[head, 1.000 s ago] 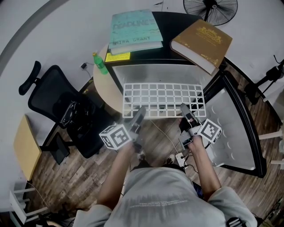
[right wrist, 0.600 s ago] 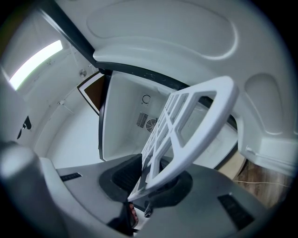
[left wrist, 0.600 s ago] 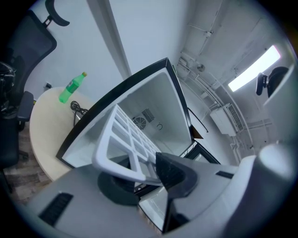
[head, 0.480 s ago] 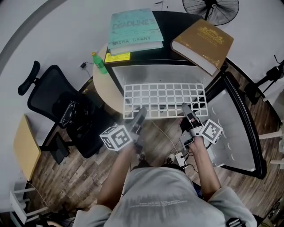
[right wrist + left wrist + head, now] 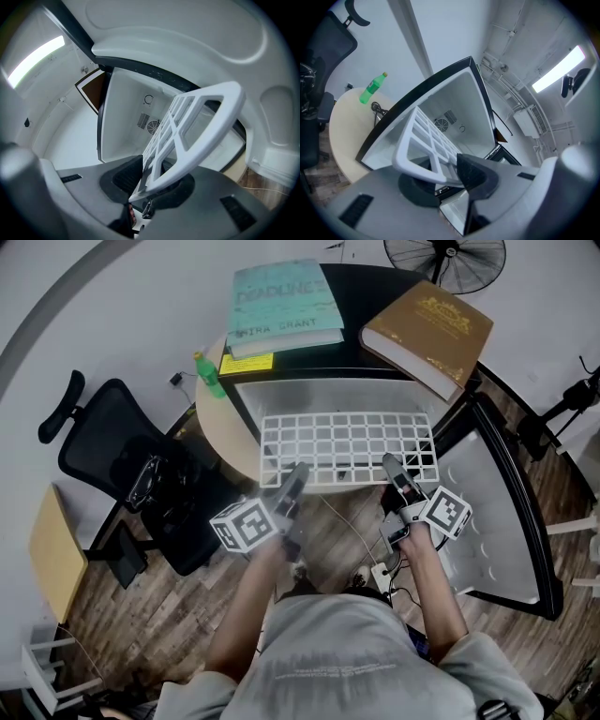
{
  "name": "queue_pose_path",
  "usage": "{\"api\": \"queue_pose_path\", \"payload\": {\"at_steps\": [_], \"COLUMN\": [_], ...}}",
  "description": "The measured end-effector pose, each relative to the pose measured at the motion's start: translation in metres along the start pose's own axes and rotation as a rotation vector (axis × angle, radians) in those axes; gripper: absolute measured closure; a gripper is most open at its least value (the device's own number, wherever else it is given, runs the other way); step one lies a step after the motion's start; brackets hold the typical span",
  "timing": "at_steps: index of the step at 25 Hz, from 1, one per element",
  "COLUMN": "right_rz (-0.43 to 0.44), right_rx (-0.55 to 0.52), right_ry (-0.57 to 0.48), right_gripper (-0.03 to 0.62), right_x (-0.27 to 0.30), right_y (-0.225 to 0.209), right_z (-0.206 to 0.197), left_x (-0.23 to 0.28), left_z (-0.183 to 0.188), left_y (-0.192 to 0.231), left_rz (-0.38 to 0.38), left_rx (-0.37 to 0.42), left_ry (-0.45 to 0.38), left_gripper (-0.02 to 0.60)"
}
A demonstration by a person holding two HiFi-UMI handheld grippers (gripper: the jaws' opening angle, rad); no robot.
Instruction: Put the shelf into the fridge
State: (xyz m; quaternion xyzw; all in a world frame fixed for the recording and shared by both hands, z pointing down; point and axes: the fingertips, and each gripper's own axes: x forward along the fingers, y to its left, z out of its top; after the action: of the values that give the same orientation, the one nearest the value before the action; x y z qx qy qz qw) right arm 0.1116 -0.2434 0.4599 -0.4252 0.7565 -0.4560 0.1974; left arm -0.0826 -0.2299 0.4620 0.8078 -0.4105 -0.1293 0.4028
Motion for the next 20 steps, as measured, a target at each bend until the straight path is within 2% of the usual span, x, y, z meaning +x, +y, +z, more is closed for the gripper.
{"api": "queue_pose_path", "payload": {"at_steps": [2,3,7,20], "right_rz": [-0.074,-0.085,-0.04,-0.042], "right_rx": [-0.008,-0.009,-0.006,0.011], "right_ry": [0.01,0.011,0.009,0.009], "right_gripper": [0.525,0.523,0.52,0.52], "right_x": [-0.003,-0.002,0.009,0.023], "right_y": [-0.01,-0.011,-0.004,-0.006], "right_z": [0.001,0.002,0.007,0.014], "left_x": [0.002,0.004,0.01,0.022], "left_z": [0.002,0.004,0.01,0.02], "left_y": [0.001,0.001,0.004,0.007], "left_rz": [0.0,0.0,0.006,-0.003], "left_rx": [0.002,0.002,0.003,-0.005], "left_ry": [0.0,-0.001,0.001,-0.001], "left_gripper": [0.476,0.476,0.476,0.476]}}
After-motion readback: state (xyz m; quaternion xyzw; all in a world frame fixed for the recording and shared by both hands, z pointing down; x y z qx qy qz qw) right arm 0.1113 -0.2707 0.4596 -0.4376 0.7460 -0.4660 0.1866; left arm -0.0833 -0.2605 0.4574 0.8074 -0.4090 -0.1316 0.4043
